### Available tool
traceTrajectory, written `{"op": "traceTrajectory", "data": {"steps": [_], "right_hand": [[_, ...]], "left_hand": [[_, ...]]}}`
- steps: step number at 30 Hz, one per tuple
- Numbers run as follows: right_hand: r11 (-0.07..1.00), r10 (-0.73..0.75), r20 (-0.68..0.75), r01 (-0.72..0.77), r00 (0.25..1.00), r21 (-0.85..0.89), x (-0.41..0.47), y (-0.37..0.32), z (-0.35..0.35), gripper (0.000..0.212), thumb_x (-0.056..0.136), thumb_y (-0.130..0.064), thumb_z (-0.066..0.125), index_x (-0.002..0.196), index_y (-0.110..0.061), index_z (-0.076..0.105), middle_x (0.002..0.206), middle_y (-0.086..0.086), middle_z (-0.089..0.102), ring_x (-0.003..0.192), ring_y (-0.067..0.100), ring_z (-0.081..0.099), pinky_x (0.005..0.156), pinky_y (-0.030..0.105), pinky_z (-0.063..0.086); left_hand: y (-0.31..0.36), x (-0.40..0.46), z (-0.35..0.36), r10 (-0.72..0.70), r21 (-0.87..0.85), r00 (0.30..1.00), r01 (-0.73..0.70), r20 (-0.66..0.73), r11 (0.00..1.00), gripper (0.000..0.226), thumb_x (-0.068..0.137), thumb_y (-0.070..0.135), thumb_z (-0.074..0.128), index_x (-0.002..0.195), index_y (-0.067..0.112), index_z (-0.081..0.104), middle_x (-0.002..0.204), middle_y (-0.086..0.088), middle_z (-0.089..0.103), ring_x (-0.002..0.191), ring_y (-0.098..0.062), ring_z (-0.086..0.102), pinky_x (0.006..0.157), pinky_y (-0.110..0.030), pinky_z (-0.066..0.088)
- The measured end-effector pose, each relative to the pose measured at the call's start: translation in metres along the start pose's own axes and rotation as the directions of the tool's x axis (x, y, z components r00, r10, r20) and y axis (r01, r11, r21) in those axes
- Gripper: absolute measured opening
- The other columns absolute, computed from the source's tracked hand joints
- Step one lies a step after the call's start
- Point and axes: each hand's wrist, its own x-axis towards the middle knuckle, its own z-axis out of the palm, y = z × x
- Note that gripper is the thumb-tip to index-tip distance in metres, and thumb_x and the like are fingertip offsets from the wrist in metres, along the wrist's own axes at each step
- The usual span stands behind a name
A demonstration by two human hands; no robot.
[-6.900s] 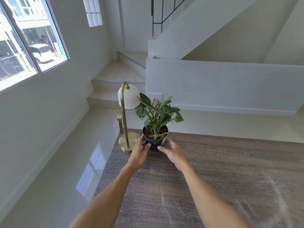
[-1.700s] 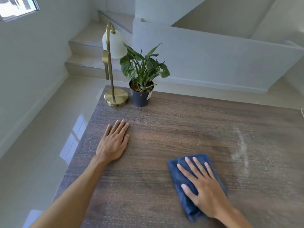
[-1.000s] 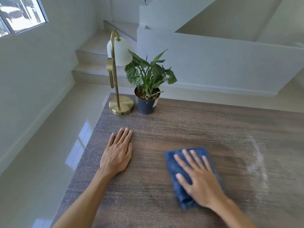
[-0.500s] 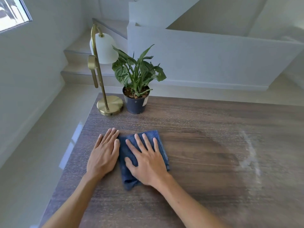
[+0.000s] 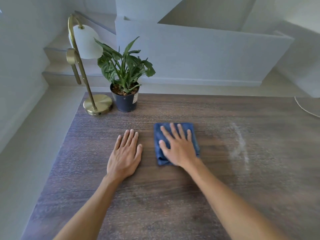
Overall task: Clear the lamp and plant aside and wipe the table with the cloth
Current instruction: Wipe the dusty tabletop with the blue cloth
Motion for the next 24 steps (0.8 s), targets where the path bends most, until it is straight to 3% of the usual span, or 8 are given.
{"op": "traceTrajectory", "data": {"steps": [3,7,10,12,14,19,22,24], "right_hand": [[0.970,-0.240,-0.026,0.241,0.970,0.037,-0.083,-0.030,0.005,0.060,0.097,-0.058,0.034,0.155,-0.042,0.027,0.166,-0.006,0.019,0.155,0.021,0.010,0.122,0.054,0.009],[0.950,-0.308,0.067,0.311,0.949,-0.031,-0.182,0.070,-0.013,0.059,0.100,-0.065,0.027,0.155,-0.052,0.009,0.166,-0.019,-0.004,0.154,0.012,-0.006,0.123,0.041,-0.005],[0.989,0.110,0.074,-0.102,0.991,-0.103,-0.183,0.177,-0.029,0.064,0.092,-0.077,0.002,0.152,-0.057,-0.003,0.167,-0.017,-0.003,0.154,0.010,-0.011,0.123,0.042,-0.002],[0.921,0.389,0.090,-0.383,0.917,-0.074,-0.146,0.214,-0.038,0.070,0.088,-0.077,-0.006,0.153,-0.053,-0.007,0.167,-0.012,-0.008,0.153,0.012,-0.014,0.124,0.047,-0.002],[0.872,0.489,0.085,-0.487,0.868,-0.048,-0.093,0.212,-0.041,0.065,0.095,-0.069,0.003,0.156,-0.047,-0.005,0.168,-0.007,-0.010,0.154,0.019,-0.012,0.122,0.054,-0.002],[0.997,0.076,0.062,-0.075,0.995,-0.010,-0.029,0.100,-0.018,0.062,0.100,-0.061,0.021,0.158,-0.043,0.008,0.168,-0.006,-0.003,0.155,0.022,-0.008,0.123,0.054,-0.004],[0.978,-0.206,0.049,0.204,0.977,0.046,-0.106,0.065,-0.012,0.061,0.099,-0.061,0.027,0.157,-0.046,0.014,0.168,-0.010,0.001,0.155,0.017,-0.008,0.123,0.051,-0.005],[0.946,-0.325,0.076,0.322,0.943,0.046,-0.168,0.097,-0.018,0.062,0.099,-0.062,0.033,0.156,-0.050,0.013,0.167,-0.015,0.000,0.154,0.013,-0.007,0.123,0.045,-0.007]], "left_hand": [[-0.003,-0.002,0.003,0.037,0.005,0.999,-0.037,-0.005,0.999,0.075,0.092,0.050,-0.001,0.156,0.014,0.017,0.164,0.000,0.009,0.151,-0.011,-0.004,0.123,-0.033,-0.005],[0.000,-0.004,0.002,0.041,-0.007,0.999,-0.041,0.008,0.999,0.074,0.092,0.052,-0.004,0.156,0.017,0.011,0.164,0.003,0.001,0.150,-0.009,-0.010,0.123,-0.032,-0.007],[0.002,-0.006,0.002,0.036,0.005,0.999,-0.036,0.011,0.999,0.075,0.092,0.053,-0.004,0.156,0.016,0.009,0.163,0.001,-0.001,0.150,-0.010,-0.011,0.123,-0.033,-0.007],[0.004,-0.010,0.003,0.020,0.004,1.000,-0.020,-0.001,1.000,0.076,0.092,0.054,-0.002,0.156,0.014,0.010,0.163,-0.001,0.000,0.150,-0.011,-0.009,0.123,-0.034,-0.006],[0.012,-0.012,0.005,0.026,-0.003,1.000,-0.026,-0.005,1.000,0.078,0.093,0.055,0.001,0.156,0.011,0.013,0.163,-0.003,0.002,0.150,-0.012,-0.008,0.123,-0.034,-0.005],[0.022,-0.007,0.008,0.049,0.036,0.998,-0.050,0.026,0.998,0.079,0.093,0.064,0.005,0.156,0.017,0.009,0.164,0.002,0.000,0.150,-0.008,-0.011,0.123,-0.030,-0.007],[0.020,-0.008,0.004,0.025,0.004,0.999,-0.026,0.043,1.000,0.082,0.091,0.070,0.008,0.157,0.021,0.011,0.164,0.004,0.002,0.149,-0.004,-0.010,0.123,-0.029,-0.006],[0.023,-0.008,0.002,0.012,0.002,0.998,-0.012,0.060,1.000,0.083,0.090,0.072,0.008,0.156,0.022,0.014,0.164,0.005,0.004,0.149,-0.003,-0.009,0.123,-0.029,-0.005]]}}
